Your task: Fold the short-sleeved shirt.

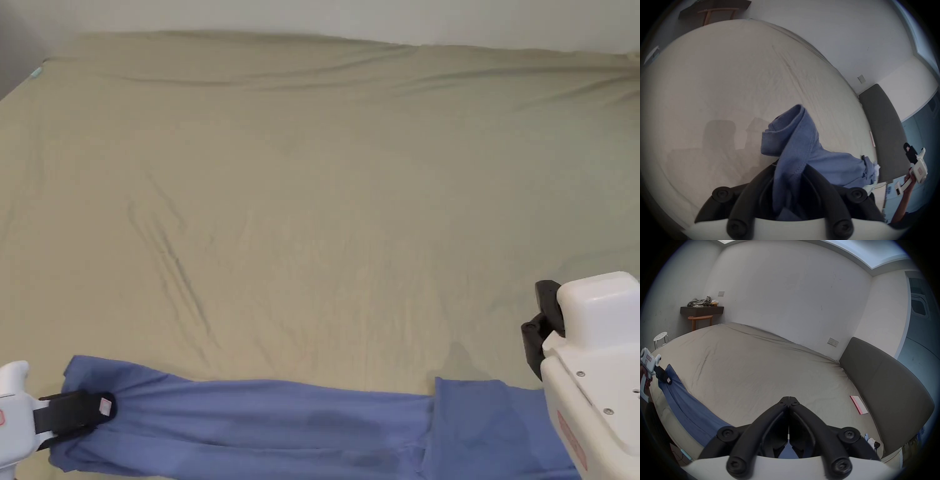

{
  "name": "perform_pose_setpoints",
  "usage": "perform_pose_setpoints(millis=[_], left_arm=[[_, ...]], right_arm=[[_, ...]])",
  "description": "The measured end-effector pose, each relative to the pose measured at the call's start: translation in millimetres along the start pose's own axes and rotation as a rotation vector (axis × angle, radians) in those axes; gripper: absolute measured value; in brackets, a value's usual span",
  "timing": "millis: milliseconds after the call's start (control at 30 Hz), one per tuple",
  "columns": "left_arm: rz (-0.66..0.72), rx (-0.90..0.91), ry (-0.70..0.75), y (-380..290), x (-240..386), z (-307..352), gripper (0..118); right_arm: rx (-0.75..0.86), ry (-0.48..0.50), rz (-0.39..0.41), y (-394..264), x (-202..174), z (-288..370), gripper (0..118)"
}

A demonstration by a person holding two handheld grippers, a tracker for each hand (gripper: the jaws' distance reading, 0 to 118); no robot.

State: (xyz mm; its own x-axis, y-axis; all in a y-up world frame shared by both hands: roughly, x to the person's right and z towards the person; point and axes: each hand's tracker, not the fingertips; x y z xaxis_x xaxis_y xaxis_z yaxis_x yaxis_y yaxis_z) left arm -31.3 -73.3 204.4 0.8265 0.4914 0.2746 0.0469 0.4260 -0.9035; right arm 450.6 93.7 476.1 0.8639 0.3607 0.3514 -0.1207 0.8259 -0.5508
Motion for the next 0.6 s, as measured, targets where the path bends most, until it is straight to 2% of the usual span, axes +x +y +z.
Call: perform_pose_setpoints(millis=[133, 167, 233, 367, 467, 600], left_arm=[[0.047, 0.056, 0.08, 11.5, -20.9, 18.4, 11], [0.053, 0.075, 0.138, 15.8, -27.3, 23.6, 11], [0.063, 0.046, 0.153, 21.8, -25.7, 30.4, 11], [-0.053, 0.017, 0.099, 19.3, 25.1, 41.9, 11], [-0.031, -0.011, 0.035, 18.6, 66.5, 42.0, 11], [-0.079, -0.084, -0.053, 12.8, 127.0, 25.0, 11]], right_arm=[[-0.005, -0.006, -0.003, -1.2, 2.5, 0.7, 2], [-0.007, -0.005, -0.004, -1.4, 3.0, 0.7, 2], [-0.006, -0.005, 0.001, -1.2, 3.3, 0.8, 2], [0.002, -0.006, -0.003, 0.6, 3.4, 2.1, 2], [0.009, -0.006, -0.012, 2.4, 3.5, 3.7, 2], [0.022, -0.003, -0.02, 2.4, 6.0, 10.8, 2]])
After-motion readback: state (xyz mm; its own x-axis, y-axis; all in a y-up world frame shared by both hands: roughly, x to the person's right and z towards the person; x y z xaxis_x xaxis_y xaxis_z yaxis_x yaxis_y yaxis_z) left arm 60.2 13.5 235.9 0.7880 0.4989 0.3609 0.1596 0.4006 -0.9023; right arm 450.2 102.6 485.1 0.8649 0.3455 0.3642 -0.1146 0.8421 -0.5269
